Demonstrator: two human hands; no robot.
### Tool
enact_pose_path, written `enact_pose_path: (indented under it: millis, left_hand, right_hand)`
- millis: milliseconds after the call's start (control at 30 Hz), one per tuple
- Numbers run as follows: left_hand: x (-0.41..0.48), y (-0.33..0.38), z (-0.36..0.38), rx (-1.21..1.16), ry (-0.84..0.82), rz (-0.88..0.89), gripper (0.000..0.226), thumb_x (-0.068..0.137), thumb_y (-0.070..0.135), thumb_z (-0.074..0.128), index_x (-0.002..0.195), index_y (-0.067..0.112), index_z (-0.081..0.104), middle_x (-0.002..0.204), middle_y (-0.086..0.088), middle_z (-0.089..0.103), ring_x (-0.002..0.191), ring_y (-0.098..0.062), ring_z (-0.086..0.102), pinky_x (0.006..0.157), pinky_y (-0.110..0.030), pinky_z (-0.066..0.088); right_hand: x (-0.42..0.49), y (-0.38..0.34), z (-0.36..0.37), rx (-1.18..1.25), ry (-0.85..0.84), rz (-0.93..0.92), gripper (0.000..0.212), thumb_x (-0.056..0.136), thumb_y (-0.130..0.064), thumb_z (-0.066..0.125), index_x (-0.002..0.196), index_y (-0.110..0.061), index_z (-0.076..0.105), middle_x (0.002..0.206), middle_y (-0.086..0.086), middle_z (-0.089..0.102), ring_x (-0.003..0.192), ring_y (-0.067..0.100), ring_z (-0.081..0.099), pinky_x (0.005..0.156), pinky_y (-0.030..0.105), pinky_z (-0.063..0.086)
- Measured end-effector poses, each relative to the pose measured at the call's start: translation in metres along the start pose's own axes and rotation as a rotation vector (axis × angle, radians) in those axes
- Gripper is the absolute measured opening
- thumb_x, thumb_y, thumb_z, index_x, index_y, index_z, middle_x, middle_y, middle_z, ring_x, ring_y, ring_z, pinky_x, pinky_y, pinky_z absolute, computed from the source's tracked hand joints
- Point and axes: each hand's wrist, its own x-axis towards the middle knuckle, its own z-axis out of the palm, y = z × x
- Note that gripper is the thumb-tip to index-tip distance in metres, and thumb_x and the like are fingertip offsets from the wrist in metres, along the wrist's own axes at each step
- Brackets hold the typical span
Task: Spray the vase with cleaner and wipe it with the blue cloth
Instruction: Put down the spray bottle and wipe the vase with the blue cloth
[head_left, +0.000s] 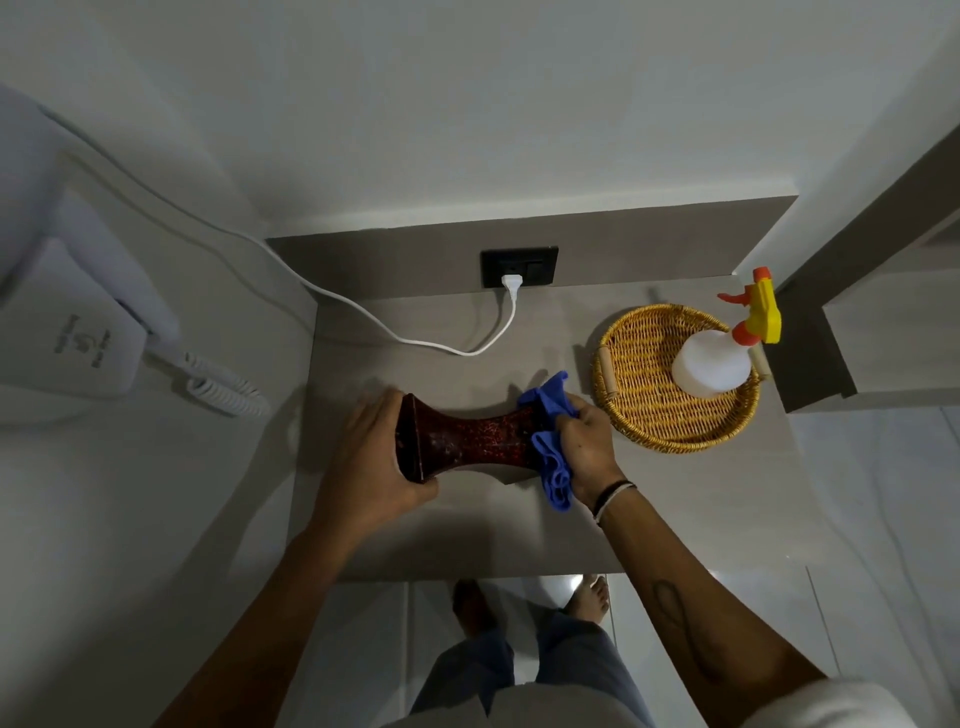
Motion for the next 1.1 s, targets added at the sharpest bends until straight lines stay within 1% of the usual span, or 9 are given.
enact_pose_path:
  millis: [100, 200, 367, 567, 700, 800, 867, 1000, 1100]
  left_hand:
    - [-0.002, 0.006, 0.001, 0.035, 0.047, 0.027, 0.101, 0.057, 0.035, 0.092, 0.146, 0.013, 0.050, 0.140, -0.005, 0.055, 0.130, -0.029, 0.055, 0.102, -0.043, 0.054]
    - [-0.008, 0.012, 0.008, 0.147, 0.102, 0.145, 0.110, 0.052, 0.035, 0.094, 0.148, 0.004, 0.049, 0.139, -0.012, 0.056, 0.126, -0.033, 0.055, 0.102, -0.041, 0.051]
    - [-0.003, 0.019, 0.010, 0.221, 0.123, 0.232, 0.110, 0.052, 0.043, 0.088, 0.147, 0.006, 0.046, 0.137, -0.011, 0.056, 0.124, -0.032, 0.054, 0.102, -0.037, 0.049]
    - [0.000, 0.022, 0.014, 0.133, 0.101, 0.158, 0.090, 0.048, 0.037, 0.087, 0.127, 0.006, 0.060, 0.117, -0.009, 0.063, 0.107, -0.032, 0.062, 0.089, -0.040, 0.054]
    - [0.000, 0.018, 0.018, 0.110, 0.112, 0.176, 0.073, 0.051, 0.037, 0.086, 0.114, 0.007, 0.064, 0.105, -0.005, 0.063, 0.096, -0.032, 0.064, 0.084, -0.033, 0.048]
    - [-0.004, 0.012, 0.015, 0.156, 0.094, 0.104, 0.097, 0.049, 0.042, 0.088, 0.133, 0.002, 0.060, 0.122, -0.014, 0.064, 0.110, -0.038, 0.063, 0.093, -0.040, 0.051]
    - [-0.006, 0.015, 0.015, 0.158, 0.083, 0.085, 0.108, 0.047, 0.039, 0.092, 0.141, 0.001, 0.056, 0.131, -0.016, 0.062, 0.118, -0.038, 0.060, 0.098, -0.042, 0.051]
    - [-0.003, 0.027, 0.015, 0.103, 0.091, 0.083, 0.099, 0.048, 0.039, 0.088, 0.135, 0.001, 0.059, 0.125, -0.016, 0.064, 0.114, -0.037, 0.061, 0.098, -0.037, 0.047]
    - [-0.005, 0.028, 0.020, 0.056, 0.132, 0.097, 0.085, 0.056, 0.041, 0.085, 0.129, 0.005, 0.060, 0.121, -0.018, 0.068, 0.112, -0.037, 0.064, 0.097, -0.031, 0.042]
  right_hand:
    - [-0.010, 0.011, 0.001, -0.264, 0.072, -0.266, 0.051, 0.100, 0.012, 0.045, 0.143, -0.007, 0.064, 0.132, 0.016, 0.070, 0.117, 0.028, 0.067, 0.104, 0.041, 0.055]
    - [-0.024, 0.024, 0.001, -0.396, 0.091, -0.460, 0.062, 0.097, 0.018, 0.049, 0.155, -0.001, 0.050, 0.158, 0.015, 0.055, 0.147, 0.026, 0.051, 0.128, 0.040, 0.038]
    - [-0.044, 0.031, -0.004, -0.412, -0.001, -0.542, 0.071, 0.093, 0.024, 0.049, 0.159, -0.002, 0.044, 0.164, 0.013, 0.048, 0.153, 0.023, 0.046, 0.130, 0.046, 0.037]
    - [-0.076, 0.021, 0.020, -0.522, -0.192, -0.794, 0.079, 0.094, 0.007, 0.049, 0.167, -0.008, 0.025, 0.179, 0.013, 0.014, 0.164, 0.007, 0.023, 0.132, 0.019, 0.026]
    - [-0.081, 0.040, 0.026, -0.792, -0.386, -0.915, 0.084, 0.092, 0.002, 0.044, 0.170, -0.010, 0.017, 0.181, 0.010, 0.001, 0.168, 0.022, 0.014, 0.134, 0.029, 0.024]
    - [-0.059, 0.047, 0.004, -1.034, -0.295, -0.922, 0.096, 0.088, 0.018, 0.058, 0.168, -0.014, 0.017, 0.179, 0.015, 0.000, 0.166, 0.034, 0.012, 0.129, 0.050, 0.039]
    - [-0.045, 0.043, -0.013, -1.092, -0.227, -0.795, 0.096, 0.091, 0.019, 0.059, 0.168, -0.016, 0.015, 0.177, 0.010, -0.004, 0.167, 0.031, 0.006, 0.129, 0.052, 0.036]
    - [-0.065, 0.032, 0.008, -0.903, -0.302, -0.723, 0.081, 0.099, 0.009, 0.052, 0.169, -0.011, 0.018, 0.179, 0.007, -0.003, 0.168, 0.028, 0.004, 0.135, 0.049, 0.024]
    - [-0.104, 0.036, 0.040, -0.698, -0.355, -0.831, 0.080, 0.097, -0.002, 0.042, 0.171, -0.012, 0.013, 0.181, 0.008, -0.004, 0.169, 0.024, 0.009, 0.136, 0.027, 0.017]
